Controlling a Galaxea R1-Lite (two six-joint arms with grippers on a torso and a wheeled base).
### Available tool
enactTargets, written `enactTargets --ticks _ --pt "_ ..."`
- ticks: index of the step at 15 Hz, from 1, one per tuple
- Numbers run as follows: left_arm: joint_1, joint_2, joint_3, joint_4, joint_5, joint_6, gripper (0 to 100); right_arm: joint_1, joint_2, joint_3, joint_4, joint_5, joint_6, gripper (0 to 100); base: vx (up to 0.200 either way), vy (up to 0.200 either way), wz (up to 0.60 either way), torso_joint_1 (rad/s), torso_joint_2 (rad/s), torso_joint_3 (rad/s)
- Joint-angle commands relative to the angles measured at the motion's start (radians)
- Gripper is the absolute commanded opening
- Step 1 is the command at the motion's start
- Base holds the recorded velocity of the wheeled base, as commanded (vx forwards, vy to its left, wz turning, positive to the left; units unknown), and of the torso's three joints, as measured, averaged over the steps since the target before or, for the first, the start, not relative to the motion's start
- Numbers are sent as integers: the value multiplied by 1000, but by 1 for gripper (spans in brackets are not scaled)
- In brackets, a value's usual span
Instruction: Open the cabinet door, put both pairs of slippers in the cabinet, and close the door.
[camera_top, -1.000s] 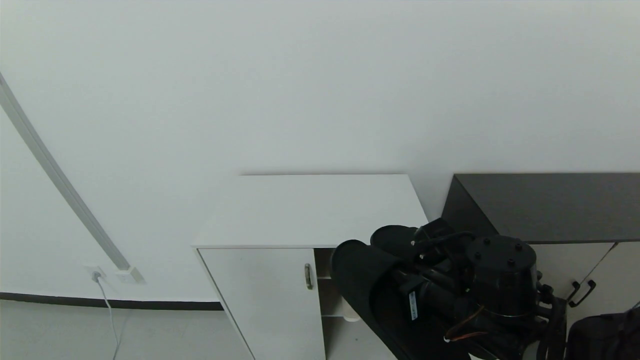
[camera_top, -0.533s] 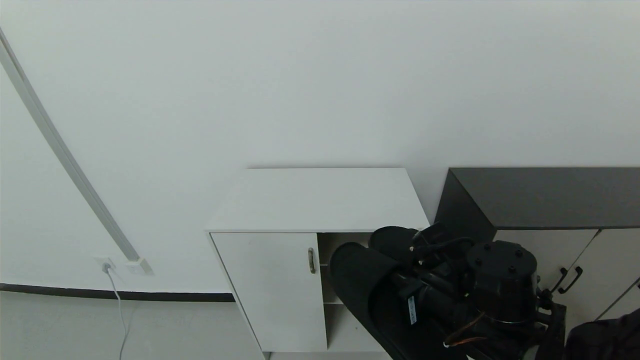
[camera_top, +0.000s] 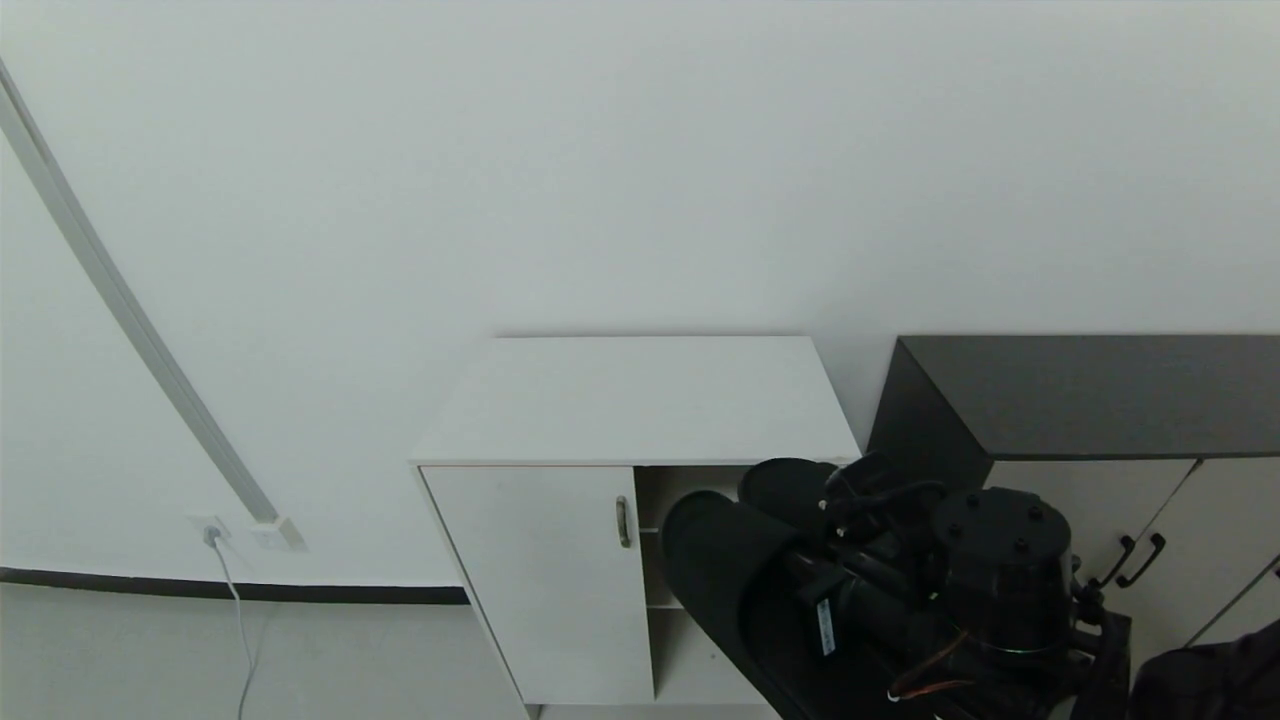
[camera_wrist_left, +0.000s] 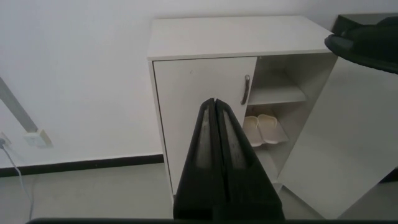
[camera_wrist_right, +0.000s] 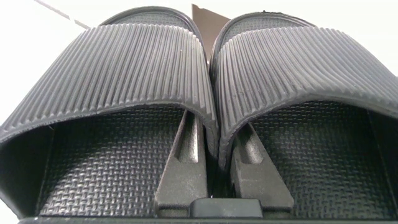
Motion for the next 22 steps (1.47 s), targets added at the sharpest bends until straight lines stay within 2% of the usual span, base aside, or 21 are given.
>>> enactTargets --ticks 1,4,7,13,22 --pt "0 2 0 0 0 0 0 0 3 4 0 0 0 0 0 0 0 0 0 0" --pt "0 0 0 0 9 -16 0 0 3 15 -2 0 0 0 0 0 0 0 0 0" --pt "0 2 0 0 12 -16 0 7 11 21 -16 0 0 0 0 0 0 -33 63 40" --pt "0 2 0 0 12 -16 0 11 50 59 -125 0 -48 0 0 0 0 -154 332 182" --pt "0 0 0 0 12 -16 0 11 69 68 -163 -2 -49 0 0 0 0 -160 369 204"
